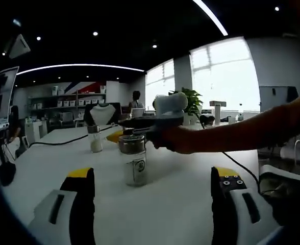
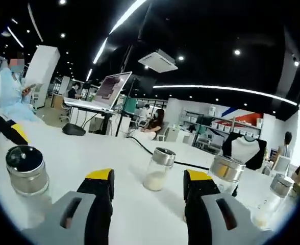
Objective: Rotate the seasoning bottle until the label or dispensing opening points toward the visible target arrow and the bottle remains upright within the marked orientation range
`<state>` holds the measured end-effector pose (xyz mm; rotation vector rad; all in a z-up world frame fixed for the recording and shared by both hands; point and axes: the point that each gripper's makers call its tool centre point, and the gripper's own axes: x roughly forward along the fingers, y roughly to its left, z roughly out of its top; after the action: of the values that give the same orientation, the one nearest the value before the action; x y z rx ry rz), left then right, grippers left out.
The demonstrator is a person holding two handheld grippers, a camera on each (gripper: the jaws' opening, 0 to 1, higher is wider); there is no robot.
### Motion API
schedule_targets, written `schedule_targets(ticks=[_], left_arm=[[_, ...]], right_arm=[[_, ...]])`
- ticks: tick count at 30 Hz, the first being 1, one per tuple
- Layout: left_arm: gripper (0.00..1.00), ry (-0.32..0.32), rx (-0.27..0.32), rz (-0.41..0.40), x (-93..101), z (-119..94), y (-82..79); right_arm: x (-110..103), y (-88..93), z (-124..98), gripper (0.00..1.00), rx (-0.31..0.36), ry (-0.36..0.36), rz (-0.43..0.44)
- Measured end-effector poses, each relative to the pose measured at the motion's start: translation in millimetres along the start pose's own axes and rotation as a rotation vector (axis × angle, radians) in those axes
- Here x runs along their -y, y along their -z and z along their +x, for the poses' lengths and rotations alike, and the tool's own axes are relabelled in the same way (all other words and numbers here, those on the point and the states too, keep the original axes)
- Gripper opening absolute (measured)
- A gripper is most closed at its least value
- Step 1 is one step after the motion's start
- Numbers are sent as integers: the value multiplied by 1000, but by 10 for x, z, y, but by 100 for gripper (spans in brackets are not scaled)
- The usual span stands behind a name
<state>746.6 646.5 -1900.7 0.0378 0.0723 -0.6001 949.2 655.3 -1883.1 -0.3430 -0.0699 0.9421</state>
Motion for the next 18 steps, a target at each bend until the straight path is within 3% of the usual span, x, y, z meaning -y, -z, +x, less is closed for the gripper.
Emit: schedule_targets(ticks=[2, 8, 12, 16, 18], left_arm=[[100, -1, -4, 5, 1, 1, 7], [100, 5, -1, -1, 20, 5, 6], [100, -9, 19, 5, 21, 7, -42], [100, -7, 26, 23, 50, 6, -87], [100, -5, 24, 20, 56, 8, -85]], right_arm=[[26, 18, 88, 53, -1, 8, 5], [205, 17, 256, 44, 33, 68, 142], [341, -162, 345, 40, 152, 112, 300], [365, -26, 490, 41, 71, 123, 223], [361, 8, 553, 40, 66, 128, 241]])
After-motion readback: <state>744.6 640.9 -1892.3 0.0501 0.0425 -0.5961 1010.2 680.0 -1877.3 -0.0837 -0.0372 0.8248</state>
